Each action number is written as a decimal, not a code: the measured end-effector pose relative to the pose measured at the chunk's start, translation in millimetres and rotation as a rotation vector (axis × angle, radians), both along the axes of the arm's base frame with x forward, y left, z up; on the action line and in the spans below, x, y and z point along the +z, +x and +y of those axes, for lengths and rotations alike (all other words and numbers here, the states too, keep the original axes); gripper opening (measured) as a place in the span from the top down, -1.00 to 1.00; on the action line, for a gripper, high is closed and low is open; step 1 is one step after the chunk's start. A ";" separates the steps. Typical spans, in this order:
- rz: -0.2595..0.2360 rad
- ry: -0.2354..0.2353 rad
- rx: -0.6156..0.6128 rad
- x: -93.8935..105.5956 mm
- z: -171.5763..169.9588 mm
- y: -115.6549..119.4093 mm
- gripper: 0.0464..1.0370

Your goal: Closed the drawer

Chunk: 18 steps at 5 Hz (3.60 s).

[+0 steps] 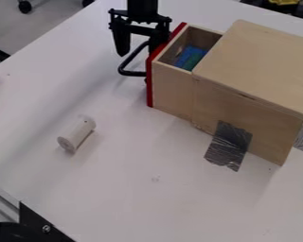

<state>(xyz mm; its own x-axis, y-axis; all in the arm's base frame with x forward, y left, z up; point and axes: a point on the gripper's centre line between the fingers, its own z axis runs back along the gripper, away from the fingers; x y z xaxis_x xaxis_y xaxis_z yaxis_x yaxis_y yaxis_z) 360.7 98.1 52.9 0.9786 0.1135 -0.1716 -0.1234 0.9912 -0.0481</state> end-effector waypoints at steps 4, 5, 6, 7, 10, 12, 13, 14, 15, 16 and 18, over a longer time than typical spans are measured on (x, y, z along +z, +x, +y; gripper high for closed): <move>-0.007 -0.006 -0.143 -3.0 -60.4 9.4 -0.92; -0.008 -0.003 -0.146 -2.4 -61.6 9.6 -0.92; -0.008 -0.009 -0.152 -3.0 -64.3 9.8 -0.92; 0.001 -0.053 -0.152 -1.1 -74.5 8.7 -0.92; 0.005 -0.065 -0.161 -0.4 -79.7 8.3 -0.92; 0.038 0.057 -0.107 4.8 -64.3 7.6 -0.92; 0.046 -0.130 -0.047 4.1 -49.0 10.3 -0.92; 0.043 -0.345 0.097 7.3 -13.2 9.5 -0.92; 0.020 -0.462 0.144 9.5 -2.2 8.5 -0.92; 0.022 -0.472 0.157 10.4 3.4 5.6 -0.92; -0.007 -0.164 0.229 63.4 15.5 -8.5 -0.92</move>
